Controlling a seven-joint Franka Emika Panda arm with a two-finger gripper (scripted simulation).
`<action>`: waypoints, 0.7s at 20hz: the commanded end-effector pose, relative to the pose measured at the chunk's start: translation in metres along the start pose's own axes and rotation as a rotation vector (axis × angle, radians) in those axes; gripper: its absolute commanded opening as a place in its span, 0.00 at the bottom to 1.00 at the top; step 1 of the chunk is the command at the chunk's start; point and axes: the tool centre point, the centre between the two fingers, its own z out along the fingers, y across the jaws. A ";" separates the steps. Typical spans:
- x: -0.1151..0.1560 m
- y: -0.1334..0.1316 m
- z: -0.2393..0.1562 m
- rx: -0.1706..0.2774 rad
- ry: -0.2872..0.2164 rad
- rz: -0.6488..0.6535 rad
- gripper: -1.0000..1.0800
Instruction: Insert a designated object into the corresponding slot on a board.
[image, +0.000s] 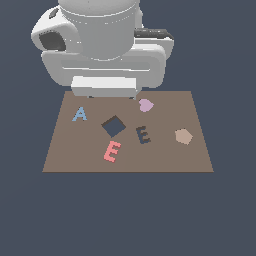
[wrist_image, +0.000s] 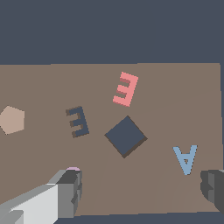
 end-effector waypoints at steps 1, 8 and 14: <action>0.000 0.000 0.000 0.000 0.000 0.000 0.96; 0.006 -0.001 0.010 0.001 -0.001 0.023 0.96; 0.022 -0.002 0.033 0.002 -0.005 0.077 0.96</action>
